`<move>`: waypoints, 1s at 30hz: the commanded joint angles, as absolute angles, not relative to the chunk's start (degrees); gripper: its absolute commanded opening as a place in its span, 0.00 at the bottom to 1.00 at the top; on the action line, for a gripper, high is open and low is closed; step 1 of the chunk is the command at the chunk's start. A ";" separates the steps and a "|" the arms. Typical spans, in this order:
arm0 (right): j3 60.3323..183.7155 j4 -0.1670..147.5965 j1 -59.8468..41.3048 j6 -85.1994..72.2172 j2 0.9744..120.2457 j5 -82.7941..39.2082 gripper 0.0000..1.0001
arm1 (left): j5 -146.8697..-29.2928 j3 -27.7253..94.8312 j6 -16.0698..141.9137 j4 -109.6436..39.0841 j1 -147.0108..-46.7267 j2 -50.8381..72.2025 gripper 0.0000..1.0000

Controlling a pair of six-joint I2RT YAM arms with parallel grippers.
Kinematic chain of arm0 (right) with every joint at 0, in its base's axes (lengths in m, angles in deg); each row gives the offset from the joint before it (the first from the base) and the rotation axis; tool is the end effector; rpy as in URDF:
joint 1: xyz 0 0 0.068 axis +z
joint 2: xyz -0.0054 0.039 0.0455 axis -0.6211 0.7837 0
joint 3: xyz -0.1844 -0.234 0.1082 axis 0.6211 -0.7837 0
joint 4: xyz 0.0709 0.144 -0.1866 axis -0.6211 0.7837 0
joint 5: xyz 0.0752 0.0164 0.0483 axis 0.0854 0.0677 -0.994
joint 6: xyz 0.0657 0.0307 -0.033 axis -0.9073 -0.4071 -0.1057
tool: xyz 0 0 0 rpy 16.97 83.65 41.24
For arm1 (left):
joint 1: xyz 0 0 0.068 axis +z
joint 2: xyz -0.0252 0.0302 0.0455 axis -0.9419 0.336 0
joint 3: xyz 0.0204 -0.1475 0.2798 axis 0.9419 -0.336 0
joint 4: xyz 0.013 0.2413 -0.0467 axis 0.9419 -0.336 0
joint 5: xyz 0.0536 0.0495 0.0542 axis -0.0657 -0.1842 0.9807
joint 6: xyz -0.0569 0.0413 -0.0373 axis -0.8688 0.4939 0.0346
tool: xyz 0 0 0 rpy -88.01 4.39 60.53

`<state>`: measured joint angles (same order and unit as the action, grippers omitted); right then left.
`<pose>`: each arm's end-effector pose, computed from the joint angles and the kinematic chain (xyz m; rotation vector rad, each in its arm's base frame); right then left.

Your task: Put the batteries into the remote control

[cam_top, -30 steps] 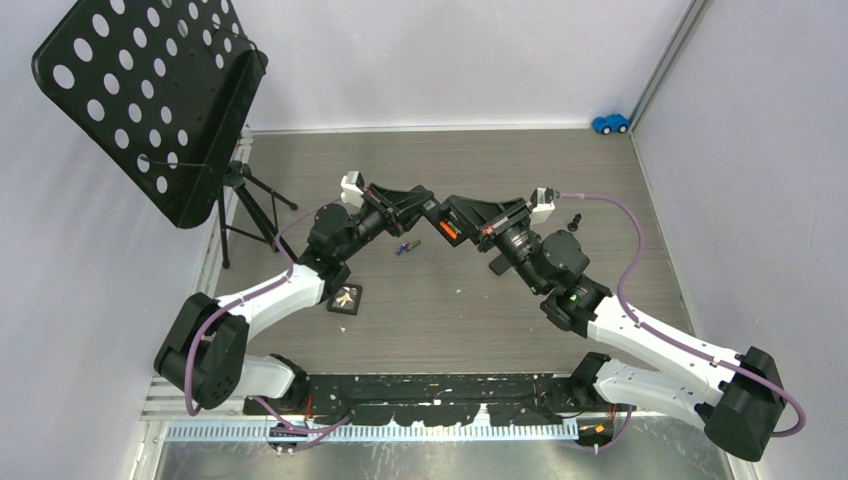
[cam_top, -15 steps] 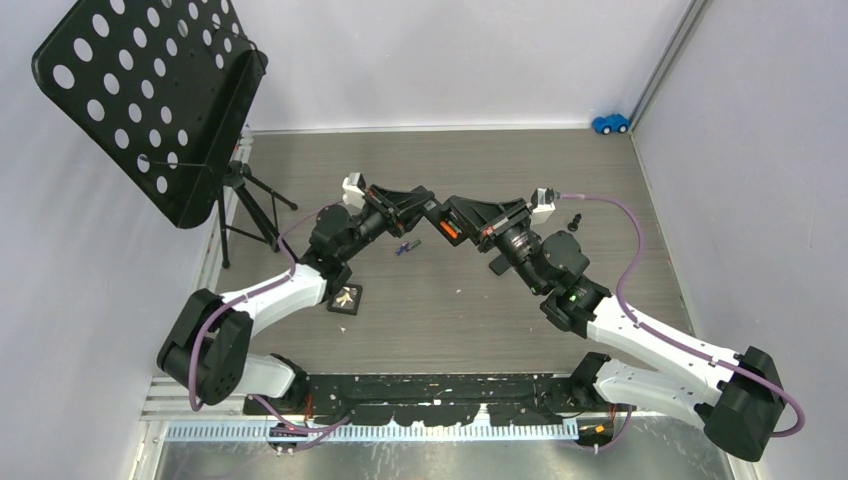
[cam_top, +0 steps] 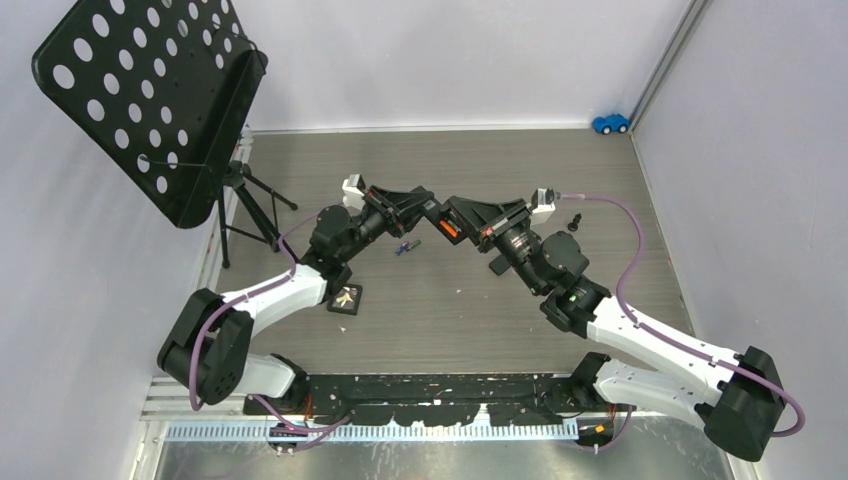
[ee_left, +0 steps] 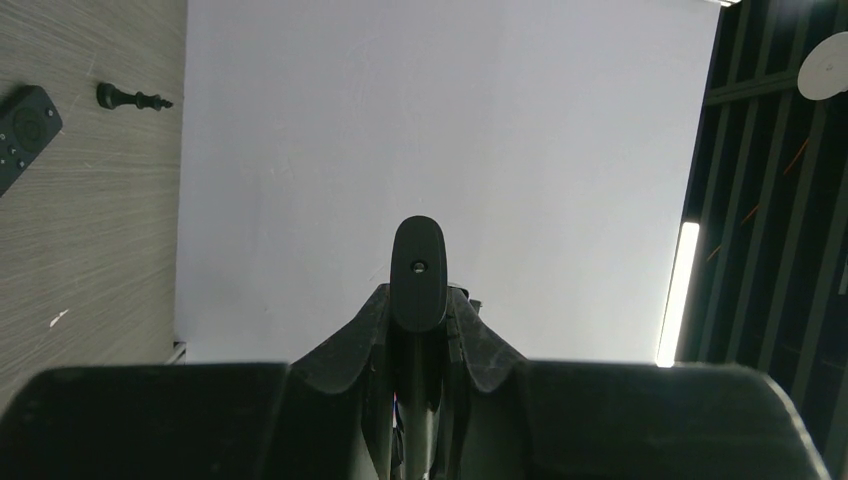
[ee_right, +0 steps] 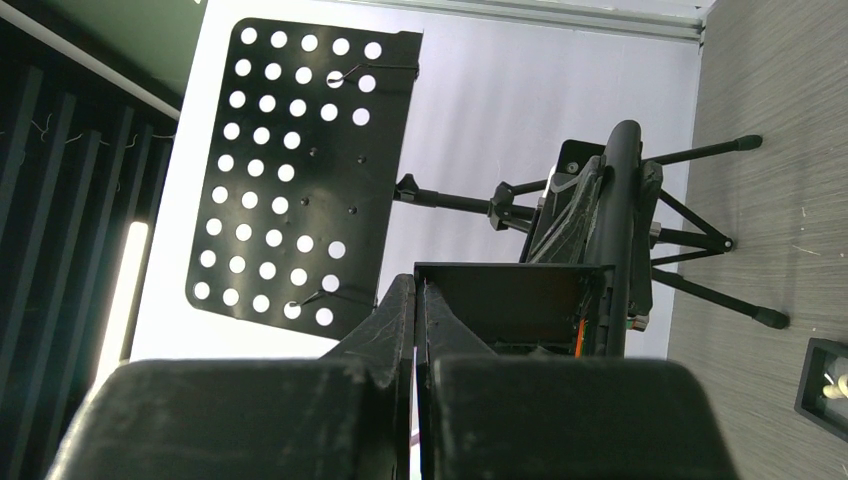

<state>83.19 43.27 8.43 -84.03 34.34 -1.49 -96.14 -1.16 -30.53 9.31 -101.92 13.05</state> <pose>0.1584 0.1469 0.3816 0.7209 1.4431 1.7190 0.2511 -0.1767 0.3294 -0.8735 1.6686 -2.0305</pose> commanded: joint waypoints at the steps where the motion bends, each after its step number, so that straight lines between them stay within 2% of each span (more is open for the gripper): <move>1: 81.72 47.18 8.76 -82.60 33.03 1.21 0.00 | -95.36 -0.87 -32.27 14.05 -102.36 12.08 0.00; 11: 79.28 55.69 8.71 -80.70 26.99 1.32 0.15 | -94.85 -0.09 -32.55 13.52 -102.36 13.81 0.00; 30: 79.91 67.69 8.71 -81.23 22.16 2.66 0.33 | -93.63 0.24 -30.39 9.74 -102.36 15.23 0.00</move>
